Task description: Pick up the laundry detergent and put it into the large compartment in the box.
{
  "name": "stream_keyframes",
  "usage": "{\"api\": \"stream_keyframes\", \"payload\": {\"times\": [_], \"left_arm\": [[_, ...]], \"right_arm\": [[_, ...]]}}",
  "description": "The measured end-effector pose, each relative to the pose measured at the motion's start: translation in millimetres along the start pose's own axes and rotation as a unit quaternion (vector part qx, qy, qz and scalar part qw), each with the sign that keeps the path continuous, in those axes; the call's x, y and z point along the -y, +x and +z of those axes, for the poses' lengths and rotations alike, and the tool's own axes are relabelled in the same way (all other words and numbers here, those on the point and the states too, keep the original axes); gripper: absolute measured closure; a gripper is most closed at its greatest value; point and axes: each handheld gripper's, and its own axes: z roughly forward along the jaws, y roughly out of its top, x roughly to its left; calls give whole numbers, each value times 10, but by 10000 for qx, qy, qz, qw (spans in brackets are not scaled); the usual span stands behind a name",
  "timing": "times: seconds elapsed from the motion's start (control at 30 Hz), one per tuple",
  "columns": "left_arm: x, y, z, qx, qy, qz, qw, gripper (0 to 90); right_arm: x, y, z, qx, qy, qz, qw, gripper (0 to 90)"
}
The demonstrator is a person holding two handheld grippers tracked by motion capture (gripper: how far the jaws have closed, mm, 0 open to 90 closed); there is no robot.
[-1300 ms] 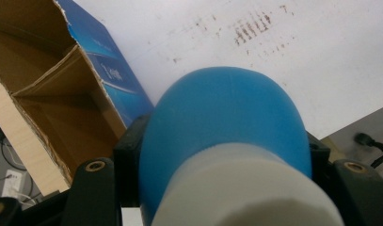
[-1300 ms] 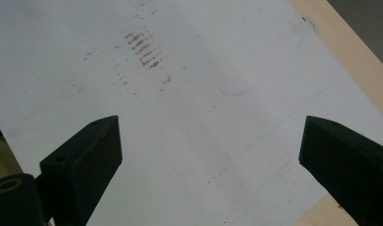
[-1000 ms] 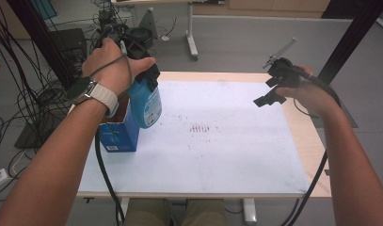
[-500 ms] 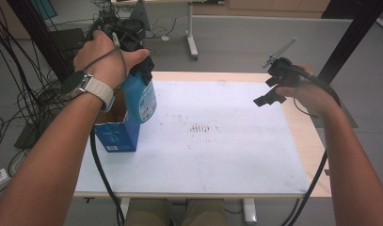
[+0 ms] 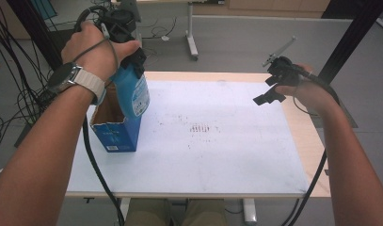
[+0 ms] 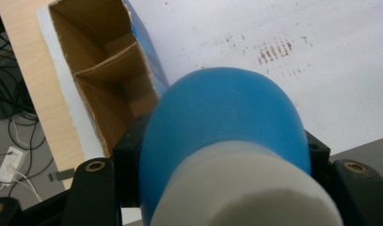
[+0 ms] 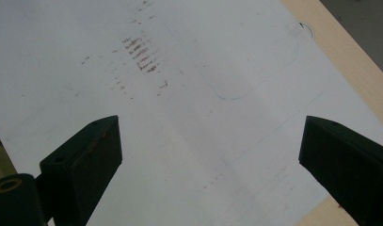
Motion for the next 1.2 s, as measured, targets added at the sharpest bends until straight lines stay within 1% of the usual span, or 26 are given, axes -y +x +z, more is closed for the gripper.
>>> {"api": "stream_keyframes", "payload": {"times": [0.07, 0.2, 0.33, 0.37, 0.43, 0.5, 0.6, 0.73, 0.8, 0.83, 0.97, 1.0, 1.03, 1.13, 1.2], "left_arm": [[8, 26, -15, -7, -2, -58, 10000, 384], [16, 63, -42, -21, -5, -86, 10000, 384], [24, 106, -82, -56, -41, -198, 9998, 384], [23, 116, -93, -78, -21, -189, 9998, 384], [23, 135, -111, -95, -18, -243, 9997, 384], [21, 147, -120, -96, -18, -255, 9996, 384], [27, 185, -150, -98, -47, -352, 9993, 384], [41, 230, -144, -77, -50, -480, 9988, 384], [42, 243, -139, -74, -30, -503, 9987, 384], [43, 262, -129, -88, -29, -548, 9985, 384], [42, 300, -119, -136, -2, -597, 9981, 384], [43, 327, -118, -163, 8, -657, 9977, 384], [43, 327, -118, -163, 8, -657, 9977, 384], [48, 386, -113, -192, 36, -801, 9966, 384], [46, 408, -113, -207, 43, -827, 9963, 384]], "right_arm": [[-5, 1, 9, -1, 15, -4, 10000, 64], [-10, 1, 11, -3, 6, -8, 10000, 64], [-9, -2, 17, -2, 0, -6, 10000, 64], [-10, -2, 18, 0, 6, -11, 10000, 64], [-11, -2, 21, 0, 9, -12, 10000, 64], [-14, -3, 22, -1, -4, -16, 10000, 64], [-19, -5, 27, -16, -4, -25, 10000, 64], [-19, -10, 25, -13, -39, -20, 10000, 64], [-19, -12, 27, -13, -41, -21, 10000, 64], [-21, -13, 28, -16, -26, -27, 10000, 64], [-26, -10, 36, -10, -22, -45, 10000, 64], [-27, -8, 37, -3, -13, -53, 10000, 64], [-27, -6, 43, -2, -7, -64, 10000, 64], [-26, -4, 61, -14, 15, -81, 10000, 64], [-26, -3, 68, -14, 29, -80, 10000, 64]]}}
